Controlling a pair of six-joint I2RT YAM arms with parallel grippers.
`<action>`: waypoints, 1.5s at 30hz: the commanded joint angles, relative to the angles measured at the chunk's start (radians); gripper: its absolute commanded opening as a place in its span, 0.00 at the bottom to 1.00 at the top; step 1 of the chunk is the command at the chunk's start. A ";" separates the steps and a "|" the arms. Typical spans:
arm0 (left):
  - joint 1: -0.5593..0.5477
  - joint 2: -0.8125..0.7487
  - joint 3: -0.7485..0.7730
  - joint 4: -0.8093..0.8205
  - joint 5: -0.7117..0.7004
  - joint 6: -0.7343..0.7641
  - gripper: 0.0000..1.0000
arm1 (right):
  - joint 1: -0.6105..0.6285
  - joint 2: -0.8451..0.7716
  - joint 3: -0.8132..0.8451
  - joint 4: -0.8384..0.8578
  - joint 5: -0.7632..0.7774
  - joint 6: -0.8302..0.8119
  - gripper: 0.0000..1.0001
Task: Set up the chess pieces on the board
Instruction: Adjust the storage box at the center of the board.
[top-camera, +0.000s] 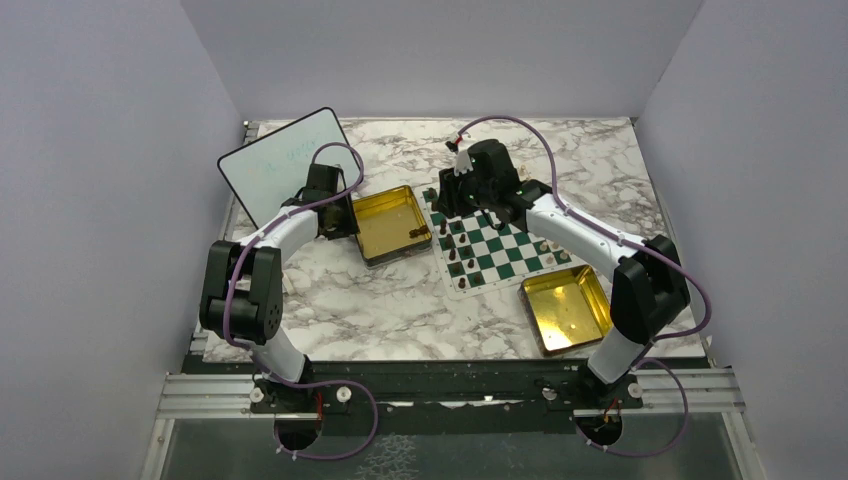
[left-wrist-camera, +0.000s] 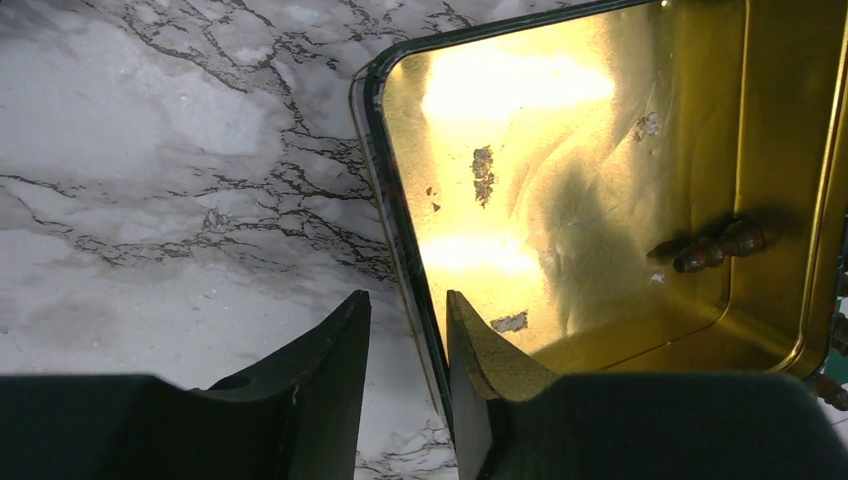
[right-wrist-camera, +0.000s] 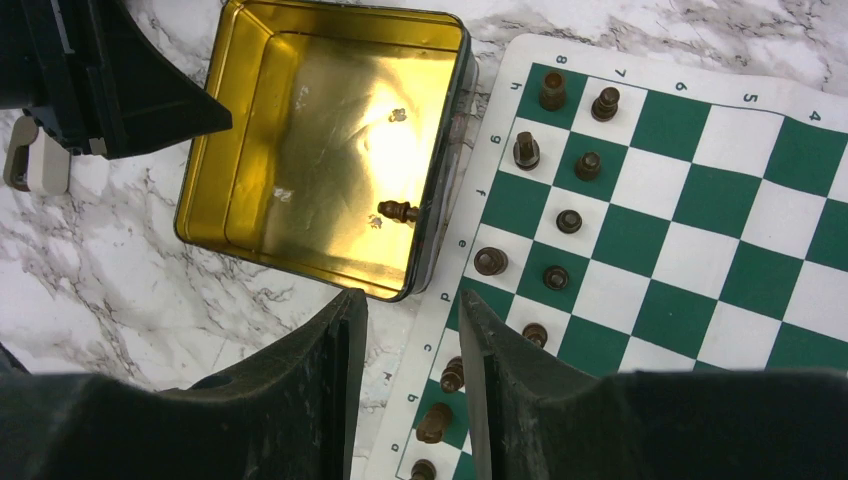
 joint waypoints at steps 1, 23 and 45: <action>-0.003 0.012 0.042 -0.045 -0.012 0.062 0.32 | 0.001 -0.043 -0.014 0.037 0.015 -0.022 0.44; -0.001 -0.124 0.036 -0.200 0.087 0.612 0.00 | 0.001 -0.145 -0.110 0.079 0.004 -0.033 0.44; -0.003 -0.008 0.168 -0.193 0.276 0.923 0.00 | 0.002 -0.291 -0.282 0.127 -0.106 0.064 0.41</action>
